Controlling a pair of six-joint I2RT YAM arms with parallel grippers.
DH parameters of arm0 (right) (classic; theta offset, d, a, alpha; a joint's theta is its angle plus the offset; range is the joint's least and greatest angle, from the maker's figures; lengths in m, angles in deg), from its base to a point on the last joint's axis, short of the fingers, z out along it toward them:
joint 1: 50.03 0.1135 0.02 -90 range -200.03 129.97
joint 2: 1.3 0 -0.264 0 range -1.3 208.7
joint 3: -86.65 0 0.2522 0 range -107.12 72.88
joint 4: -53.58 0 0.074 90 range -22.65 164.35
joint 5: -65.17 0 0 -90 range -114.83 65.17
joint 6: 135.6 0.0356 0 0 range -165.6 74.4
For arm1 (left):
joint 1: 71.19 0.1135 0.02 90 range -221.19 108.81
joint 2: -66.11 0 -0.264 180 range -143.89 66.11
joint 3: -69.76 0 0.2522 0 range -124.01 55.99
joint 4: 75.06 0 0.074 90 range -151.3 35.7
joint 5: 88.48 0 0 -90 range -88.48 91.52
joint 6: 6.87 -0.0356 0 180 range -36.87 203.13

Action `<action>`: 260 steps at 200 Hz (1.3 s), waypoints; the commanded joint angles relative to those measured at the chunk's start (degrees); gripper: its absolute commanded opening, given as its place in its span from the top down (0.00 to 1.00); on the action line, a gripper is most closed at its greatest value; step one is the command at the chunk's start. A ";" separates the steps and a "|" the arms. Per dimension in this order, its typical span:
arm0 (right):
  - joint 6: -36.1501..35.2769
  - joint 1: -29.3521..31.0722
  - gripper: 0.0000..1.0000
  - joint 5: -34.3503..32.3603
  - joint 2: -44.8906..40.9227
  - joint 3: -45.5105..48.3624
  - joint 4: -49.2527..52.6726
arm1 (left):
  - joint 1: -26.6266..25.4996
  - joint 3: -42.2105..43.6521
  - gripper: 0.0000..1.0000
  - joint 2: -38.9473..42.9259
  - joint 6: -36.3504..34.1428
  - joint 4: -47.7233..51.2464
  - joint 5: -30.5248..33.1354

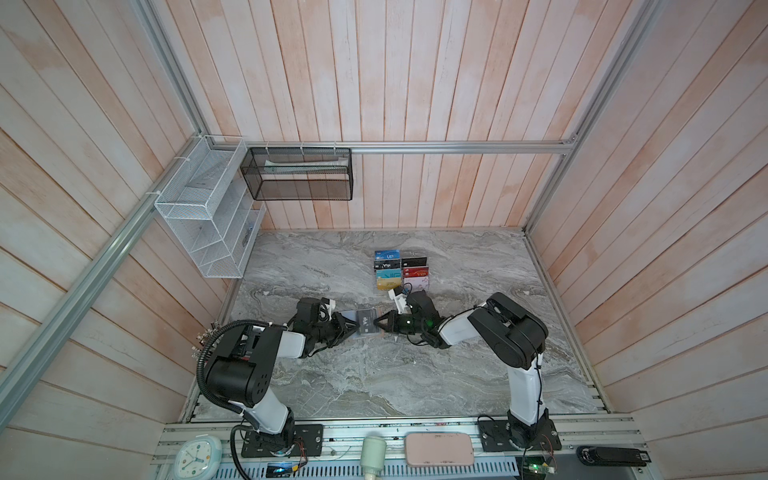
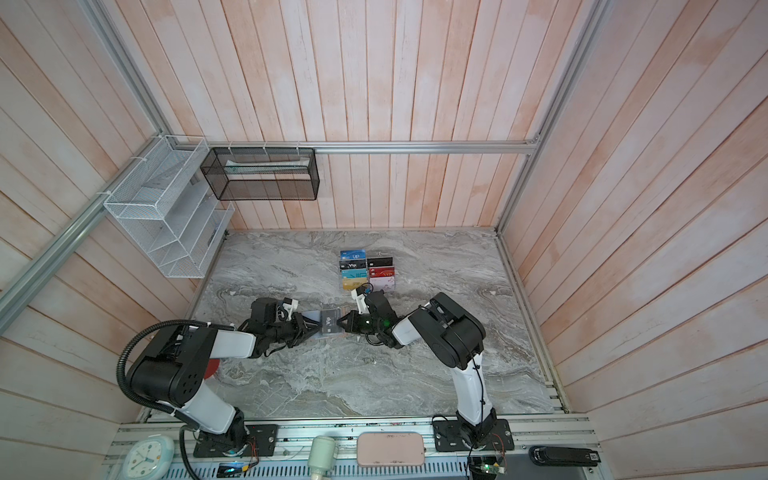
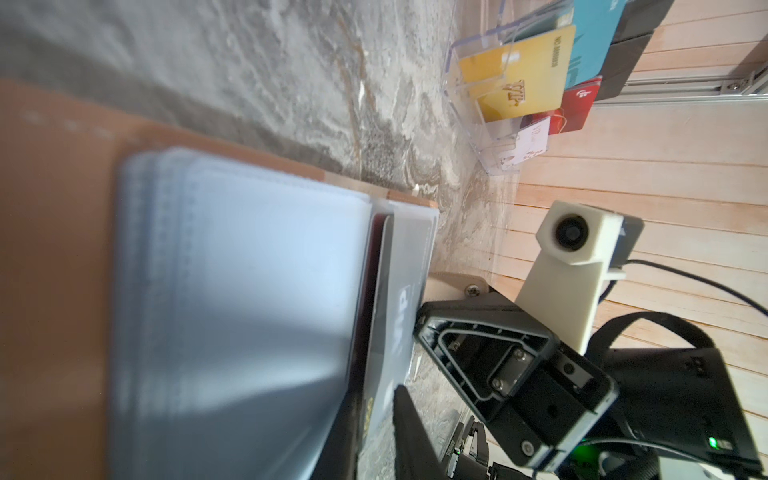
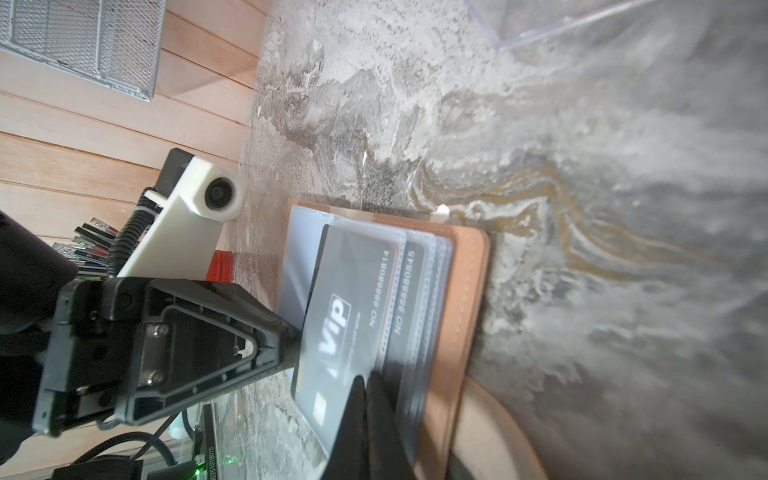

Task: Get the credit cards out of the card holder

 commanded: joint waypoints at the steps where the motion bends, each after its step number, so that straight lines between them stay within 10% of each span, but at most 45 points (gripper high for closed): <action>1: -1.31 1.14 1.00 -0.22 3.86 1.55 10.77 | 0.35 -0.17 0.81 -0.42 -1.26 -3.34 -1.33; 260: -1.07 1.22 1.00 0.21 3.70 1.11 10.81 | 0.35 2.72 0.97 -6.77 0.91 -16.19 -3.62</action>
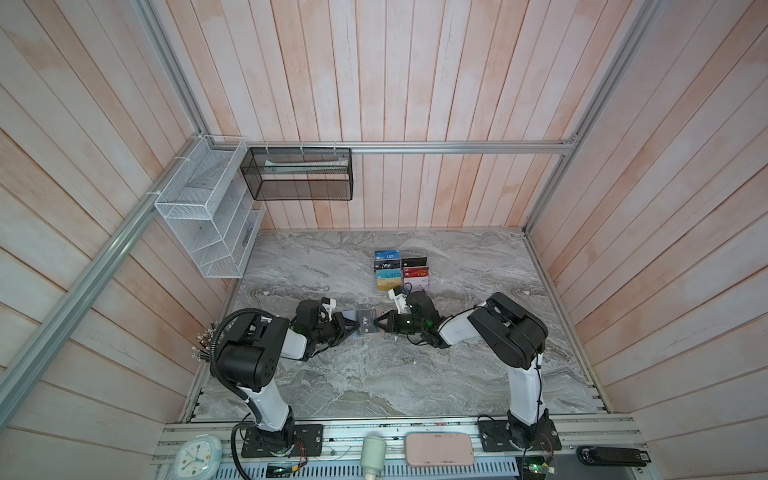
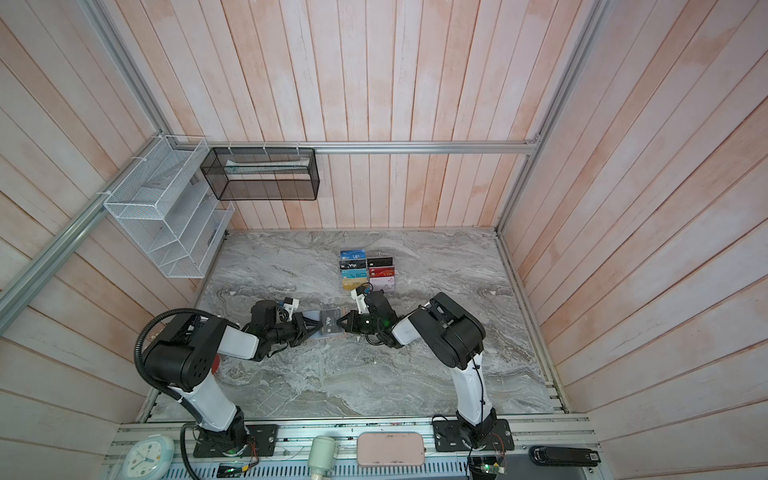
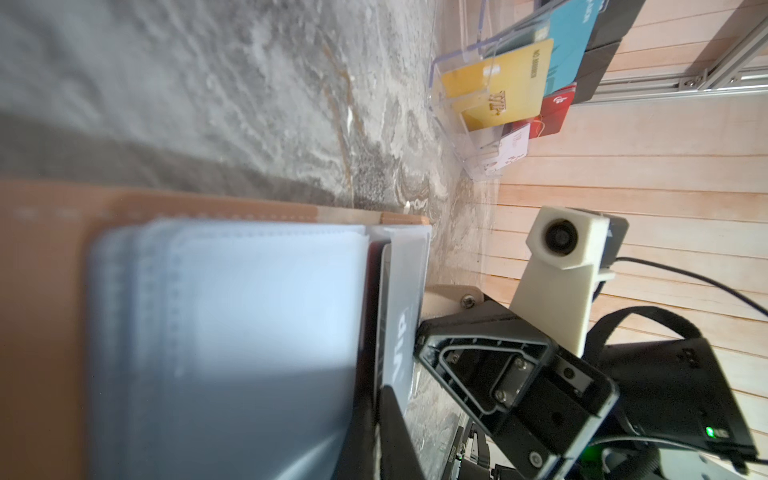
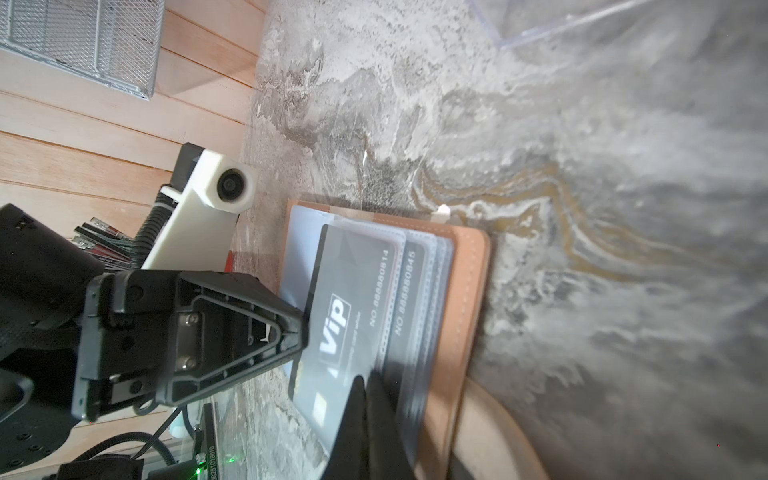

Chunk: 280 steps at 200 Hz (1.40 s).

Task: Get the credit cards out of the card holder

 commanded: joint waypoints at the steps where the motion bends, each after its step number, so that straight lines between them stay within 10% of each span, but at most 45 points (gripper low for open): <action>1: -1.08 1.22 1.00 0.01 3.61 1.37 10.47 | -0.05 0.58 0.98 -0.61 -0.58 -2.54 -1.52; 280: -2.60 -1.23 1.00 0.87 1.62 3.24 11.61 | 4.83 3.04 1.00 3.13 -6.69 3.02 -1.89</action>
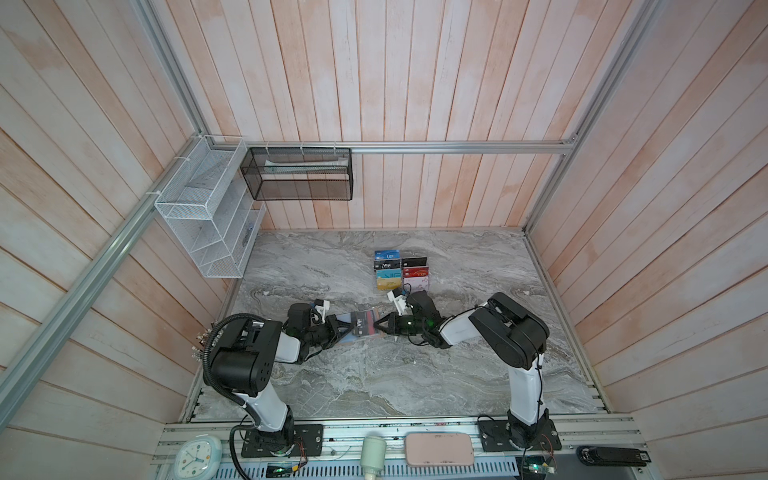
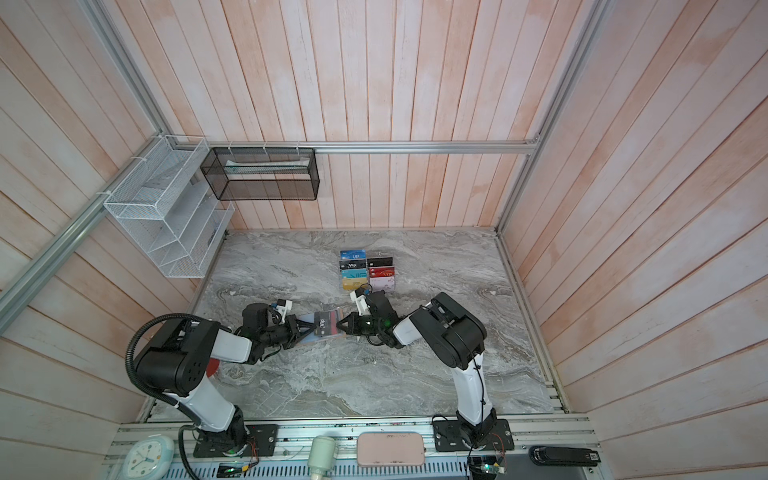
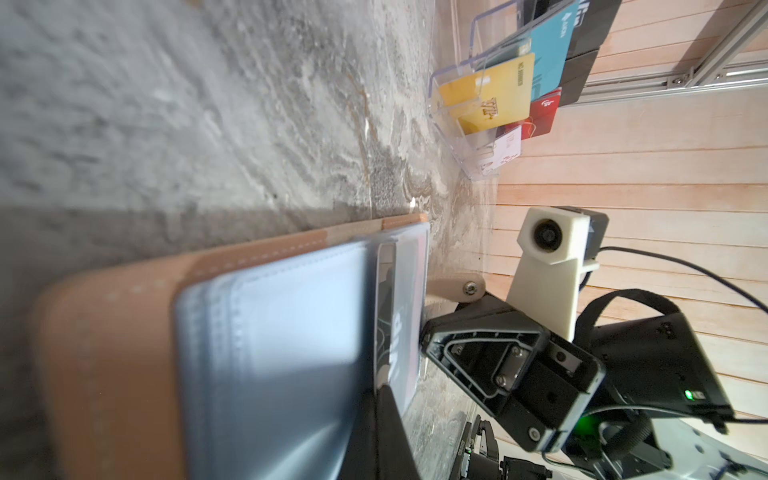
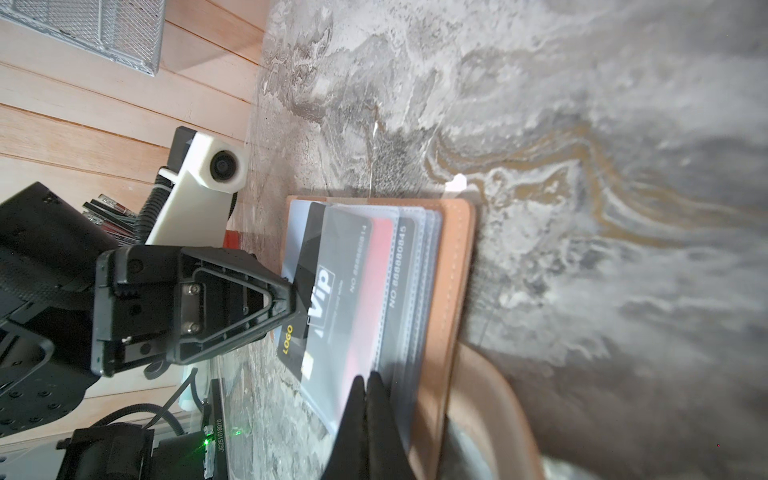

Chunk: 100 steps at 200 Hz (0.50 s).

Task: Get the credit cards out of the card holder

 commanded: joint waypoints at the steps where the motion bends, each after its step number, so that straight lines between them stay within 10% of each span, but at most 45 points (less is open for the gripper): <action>1: -1.27 -0.62 1.00 -2.20 2.04 2.53 10.76 | 0.50 0.55 1.00 0.46 -1.66 1.19 0.29; 100: -3.58 -2.28 1.00 -1.23 -0.31 2.20 13.30 | 0.77 1.96 1.00 5.42 -5.25 4.36 2.24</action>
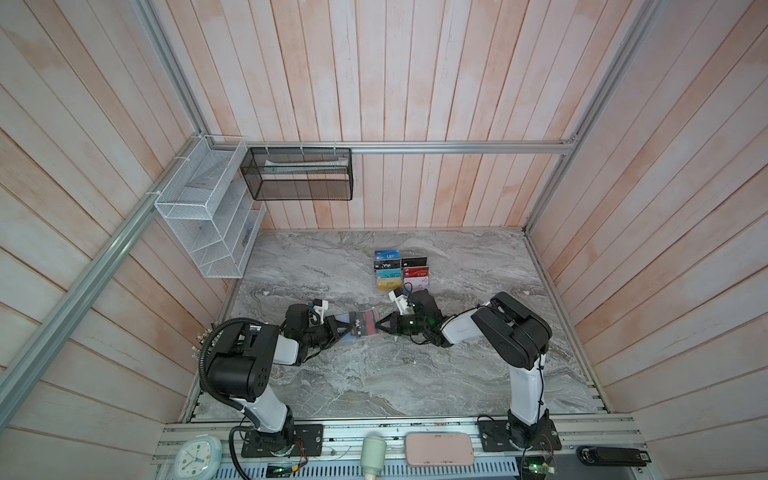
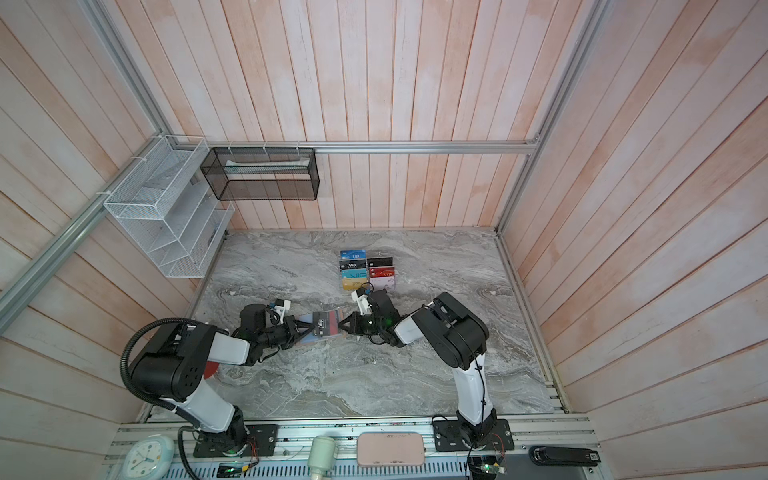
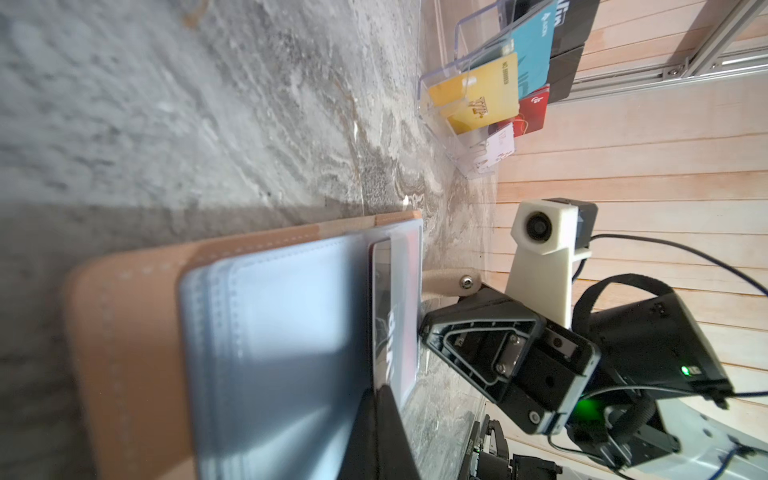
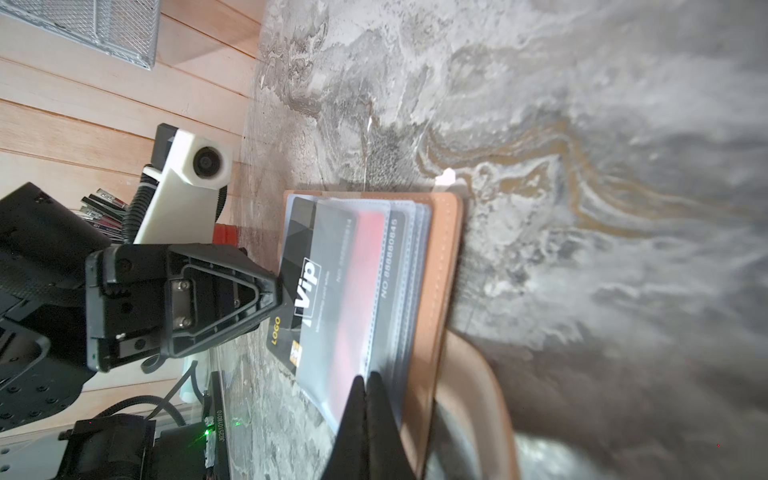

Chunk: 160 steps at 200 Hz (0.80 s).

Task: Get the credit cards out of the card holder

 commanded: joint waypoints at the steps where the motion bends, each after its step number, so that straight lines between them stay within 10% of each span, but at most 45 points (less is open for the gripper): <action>1: -2.13 -1.09 1.00 -2.45 0.66 2.12 10.57 | 0.29 0.71 1.00 2.78 -3.02 3.44 1.90; 65: -4.68 -1.49 0.91 -2.17 -2.30 0.79 13.46 | 0.29 0.63 1.00 10.25 -5.15 12.44 6.47; 160: -8.04 -1.65 0.45 -2.12 -12.18 2.27 16.63 | 0.31 -5.91 1.00 19.31 -11.19 29.07 9.31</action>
